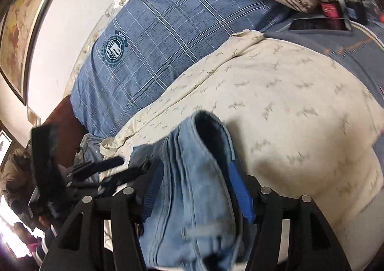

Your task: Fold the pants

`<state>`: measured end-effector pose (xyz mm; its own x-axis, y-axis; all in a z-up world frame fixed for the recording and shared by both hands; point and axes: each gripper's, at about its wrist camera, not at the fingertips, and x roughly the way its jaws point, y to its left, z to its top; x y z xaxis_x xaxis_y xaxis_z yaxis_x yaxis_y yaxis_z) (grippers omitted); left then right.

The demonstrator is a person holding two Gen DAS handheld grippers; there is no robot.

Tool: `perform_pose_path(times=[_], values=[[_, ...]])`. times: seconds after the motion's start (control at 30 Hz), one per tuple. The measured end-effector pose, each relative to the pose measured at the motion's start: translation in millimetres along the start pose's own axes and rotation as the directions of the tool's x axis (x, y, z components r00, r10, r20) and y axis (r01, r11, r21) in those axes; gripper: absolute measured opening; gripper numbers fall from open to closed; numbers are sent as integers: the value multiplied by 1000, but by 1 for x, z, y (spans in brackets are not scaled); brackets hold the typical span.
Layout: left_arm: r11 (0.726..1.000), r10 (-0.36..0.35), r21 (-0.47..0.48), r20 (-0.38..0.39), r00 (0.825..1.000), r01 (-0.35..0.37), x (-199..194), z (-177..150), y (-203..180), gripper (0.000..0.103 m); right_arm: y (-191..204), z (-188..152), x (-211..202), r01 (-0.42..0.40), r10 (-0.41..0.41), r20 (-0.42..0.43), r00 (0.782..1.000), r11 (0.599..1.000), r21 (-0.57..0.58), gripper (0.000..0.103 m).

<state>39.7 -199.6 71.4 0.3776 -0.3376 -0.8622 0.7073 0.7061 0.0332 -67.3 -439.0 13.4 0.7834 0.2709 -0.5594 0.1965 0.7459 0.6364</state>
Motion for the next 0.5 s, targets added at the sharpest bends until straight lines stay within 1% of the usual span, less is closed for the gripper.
perform_pose_path(times=[0.03,0.07,0.13,0.17,0.2,0.23,0.27,0.3,0.33,0.37,0.4,0.43,0.47,0.5], values=[[999,-10,-32,4,1000,10,-4,-1,8,70,0,2,1,5,-5,-1,1000,1000,1,61],[995,-1,-97,20,1000,3,-9,-4,23,70,0,6,4,8,-8,0,1000,1000,2,62],[977,8,-213,27,1000,-2,-11,-11,50,71,-2,12,9,14,-14,0,1000,1000,7,64],[960,-10,-281,17,1000,14,-9,-16,65,72,-2,14,12,17,-17,0,1000,1000,7,66],[929,-53,-366,-4,999,47,-3,-23,82,72,-1,17,20,23,-23,-16,1000,1000,0,67],[906,-95,-415,-19,995,79,4,-28,91,72,-1,17,26,31,-31,-32,999,999,-9,68],[877,-159,-466,-49,986,118,17,-34,100,72,0,17,34,39,-40,-45,998,999,-23,68],[856,-211,-496,-75,974,147,30,-39,104,73,2,17,41,36,-38,-54,998,999,-40,68],[837,-255,-519,-89,963,174,41,-42,105,73,6,17,50,29,-34,-63,997,997,-78,58],[806,-311,-554,-97,946,208,52,-45,106,73,15,18,56,7,-18,-84,996,992,-124,5],[777,-352,-581,-84,932,241,55,-46,105,65,26,21,57,-26,10,-101,995,987,-157,7],[756,-379,-594,-55,924,274,53,-45,104,57,37,24,51,-49,35,-78,996,981,-188,5],[745,-391,-594,-20,920,304,49,-41,103,48,49,27,43,-67,57,-49,997,970,-235,5],[755,-366,-582,5,931,300,43,-36,102,48,58,31,35,-72,69,-22,997,960,-272,5]])
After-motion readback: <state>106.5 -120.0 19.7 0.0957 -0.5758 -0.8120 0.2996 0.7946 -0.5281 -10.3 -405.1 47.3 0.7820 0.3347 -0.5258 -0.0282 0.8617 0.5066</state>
